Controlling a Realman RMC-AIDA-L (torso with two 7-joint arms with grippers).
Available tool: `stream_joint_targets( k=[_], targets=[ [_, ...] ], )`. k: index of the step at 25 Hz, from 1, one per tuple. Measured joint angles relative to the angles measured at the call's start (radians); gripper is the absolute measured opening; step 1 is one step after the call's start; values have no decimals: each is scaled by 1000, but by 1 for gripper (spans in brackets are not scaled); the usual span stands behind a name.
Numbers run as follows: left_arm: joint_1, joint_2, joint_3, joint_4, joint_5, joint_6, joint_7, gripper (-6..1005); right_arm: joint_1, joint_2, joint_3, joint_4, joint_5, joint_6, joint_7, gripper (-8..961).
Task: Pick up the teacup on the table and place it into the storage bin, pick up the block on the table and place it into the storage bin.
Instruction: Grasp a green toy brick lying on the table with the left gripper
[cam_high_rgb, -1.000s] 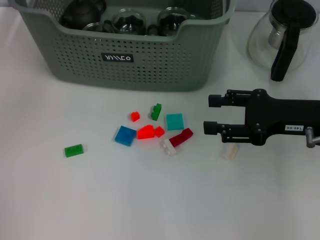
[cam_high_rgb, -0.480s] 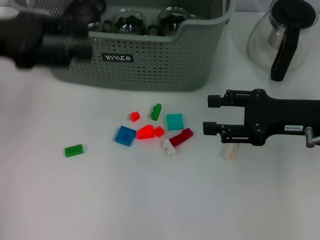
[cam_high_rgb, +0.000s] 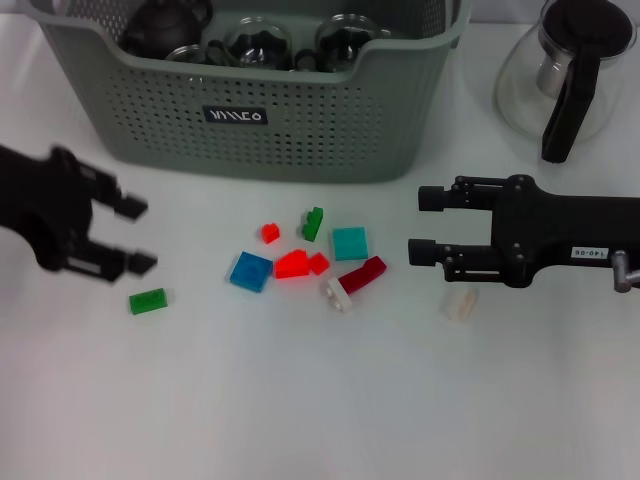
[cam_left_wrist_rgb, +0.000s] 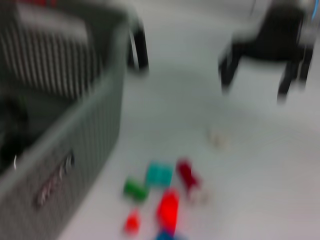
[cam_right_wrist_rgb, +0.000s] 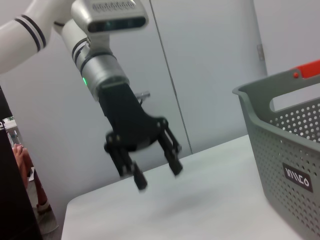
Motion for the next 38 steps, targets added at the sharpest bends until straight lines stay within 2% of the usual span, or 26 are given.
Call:
stream_joint_targets(
  k=[4,7,14,19,23,26,38],
  targets=[
    [-36,-76,129,66,269,-20,-52,617,0,0,1,0,0,0,1,742],
    [-44,-108,196,74,355,-38,-74,613,0,0,1,0,0,2,1,742],
    [-21,-107,408,68,375,-125,-223,592,-4,0,0,1,0,9,2,743],
    [-4,-108,529,60,417,-185,-290,551,-8,0,0,2,0,12,0,742],
    [13,-108,593,45,436,-237,-324,519,-8,0,0,2,0,12,-2,741],
    [18,-109,622,15,448,-282,-341,495,-8,0,0,2,0,12,-2,741],
    [21,-109,628,-27,450,-345,-345,400,-9,0,0,2,0,12,-3,742]
  ],
)
